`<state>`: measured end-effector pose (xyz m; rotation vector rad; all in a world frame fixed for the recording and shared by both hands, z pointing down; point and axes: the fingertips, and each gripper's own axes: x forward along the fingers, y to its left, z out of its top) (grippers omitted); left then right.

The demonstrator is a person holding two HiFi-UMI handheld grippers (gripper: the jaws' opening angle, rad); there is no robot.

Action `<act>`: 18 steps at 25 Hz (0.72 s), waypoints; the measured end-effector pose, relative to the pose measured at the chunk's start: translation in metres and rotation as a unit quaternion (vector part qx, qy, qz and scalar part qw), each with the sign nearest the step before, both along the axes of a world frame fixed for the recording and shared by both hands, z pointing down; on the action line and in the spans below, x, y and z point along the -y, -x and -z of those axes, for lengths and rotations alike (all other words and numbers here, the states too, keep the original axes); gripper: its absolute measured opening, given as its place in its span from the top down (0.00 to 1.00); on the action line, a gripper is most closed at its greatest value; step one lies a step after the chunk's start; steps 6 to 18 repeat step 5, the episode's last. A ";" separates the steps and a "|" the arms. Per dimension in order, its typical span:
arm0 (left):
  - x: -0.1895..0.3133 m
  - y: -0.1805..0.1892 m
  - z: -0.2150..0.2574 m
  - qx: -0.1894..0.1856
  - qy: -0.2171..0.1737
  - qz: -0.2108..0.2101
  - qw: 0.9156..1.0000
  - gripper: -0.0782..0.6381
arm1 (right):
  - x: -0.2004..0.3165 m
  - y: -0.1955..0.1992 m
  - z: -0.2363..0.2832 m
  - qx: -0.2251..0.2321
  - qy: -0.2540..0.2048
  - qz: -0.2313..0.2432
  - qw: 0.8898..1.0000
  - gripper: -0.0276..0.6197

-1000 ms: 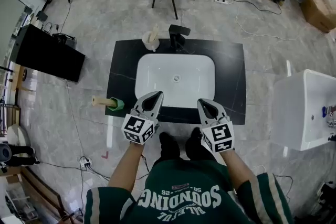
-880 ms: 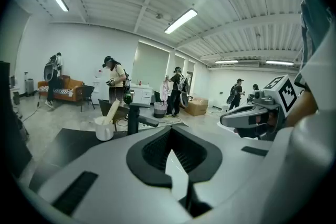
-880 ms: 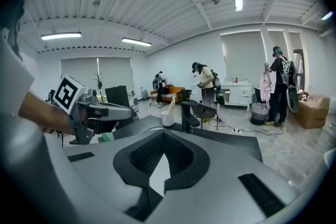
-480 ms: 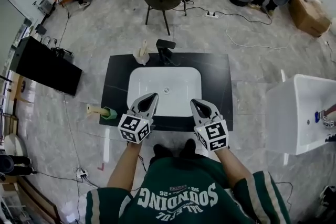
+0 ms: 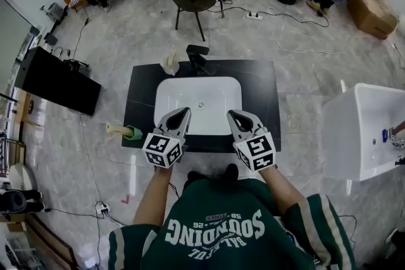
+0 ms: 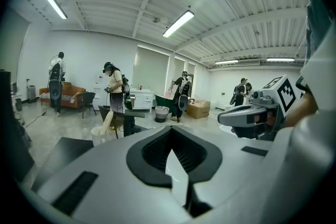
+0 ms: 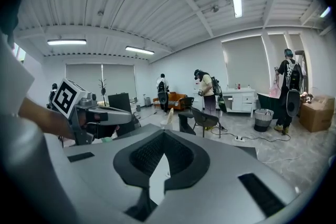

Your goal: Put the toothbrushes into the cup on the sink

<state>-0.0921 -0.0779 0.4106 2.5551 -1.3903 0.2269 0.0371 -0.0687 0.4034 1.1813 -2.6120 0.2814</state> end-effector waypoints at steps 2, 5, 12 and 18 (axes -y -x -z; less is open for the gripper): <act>0.004 0.000 0.004 0.000 -0.005 0.002 1.000 0.88 | 0.001 0.000 0.002 -0.001 -0.005 0.004 1.000 0.90; 0.006 -0.001 0.005 0.000 -0.009 0.005 1.000 0.88 | 0.000 0.000 0.001 0.000 -0.008 0.010 1.000 0.90; 0.006 -0.001 0.005 0.000 -0.009 0.005 1.000 0.88 | 0.000 0.000 0.001 0.000 -0.008 0.010 1.000 0.90; 0.006 -0.001 0.005 0.000 -0.009 0.005 1.000 0.88 | 0.000 0.000 0.001 0.000 -0.008 0.010 1.000 0.90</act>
